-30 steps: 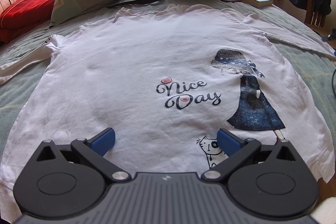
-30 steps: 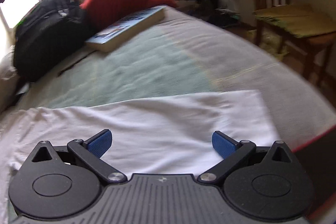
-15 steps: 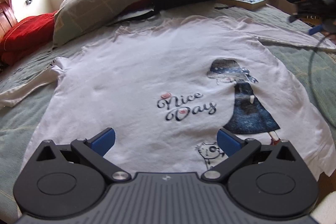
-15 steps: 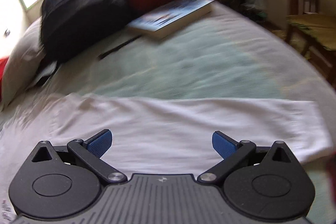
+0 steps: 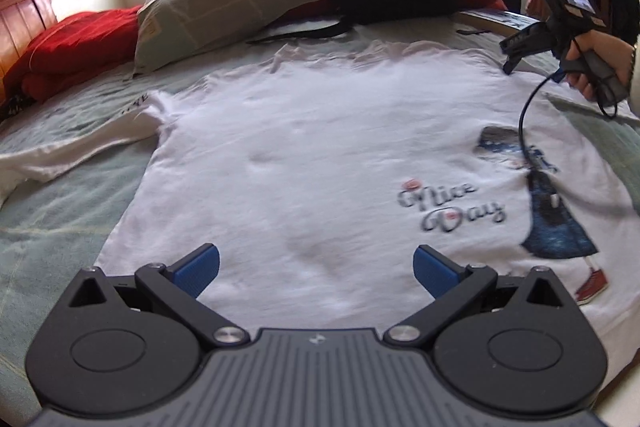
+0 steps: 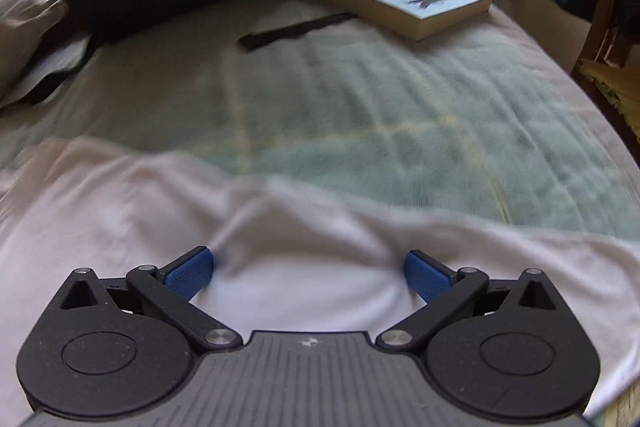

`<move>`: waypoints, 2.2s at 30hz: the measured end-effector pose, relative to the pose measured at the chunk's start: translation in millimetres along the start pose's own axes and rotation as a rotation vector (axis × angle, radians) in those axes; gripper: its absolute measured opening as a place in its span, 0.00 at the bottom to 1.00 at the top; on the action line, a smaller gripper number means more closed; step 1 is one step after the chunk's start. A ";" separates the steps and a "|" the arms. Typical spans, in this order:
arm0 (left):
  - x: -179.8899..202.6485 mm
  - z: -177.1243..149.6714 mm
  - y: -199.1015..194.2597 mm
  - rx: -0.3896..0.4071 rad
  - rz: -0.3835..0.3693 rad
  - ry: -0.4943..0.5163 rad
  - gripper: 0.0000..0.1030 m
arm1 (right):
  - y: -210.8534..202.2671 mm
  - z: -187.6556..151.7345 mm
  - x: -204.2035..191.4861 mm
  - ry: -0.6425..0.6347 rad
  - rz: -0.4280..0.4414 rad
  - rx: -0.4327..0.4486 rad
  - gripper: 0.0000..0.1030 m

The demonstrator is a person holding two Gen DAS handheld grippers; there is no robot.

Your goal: Fold clothes

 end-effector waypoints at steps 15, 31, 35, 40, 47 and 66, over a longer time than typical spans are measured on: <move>-27.9 -16.3 9.5 -0.017 -0.013 -0.070 0.99 | -12.1 -16.2 -75.5 -0.150 0.033 -0.079 1.00; -50.0 -21.2 17.1 -0.005 -0.026 -0.119 0.99 | -11.8 19.6 -151.6 -0.184 0.327 -0.046 1.00; -52.4 -22.5 18.5 0.002 -0.040 -0.126 0.99 | 1.7 7.1 -194.0 -0.214 0.522 -0.167 1.00; -53.7 -23.8 19.6 0.013 -0.054 -0.129 0.99 | 42.2 16.7 -203.5 -0.229 0.451 -0.135 1.00; -55.5 -23.0 21.6 0.020 -0.063 -0.129 0.99 | 45.0 37.4 -202.0 -0.253 0.433 -0.039 1.00; -34.0 -24.6 -9.8 0.036 -0.002 0.026 0.99 | -151.7 -119.8 -177.0 -0.561 0.558 -0.114 1.00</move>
Point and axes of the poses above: each gripper's, at about its wrist camera, not at the fingertips, and y roughly the way its jaws point, x to its right, z to its top, the point moved 6 cm from there along y, roughly the way its jaws point, and after that the axes turned 10 degrees about z, right-handed, at the moved point
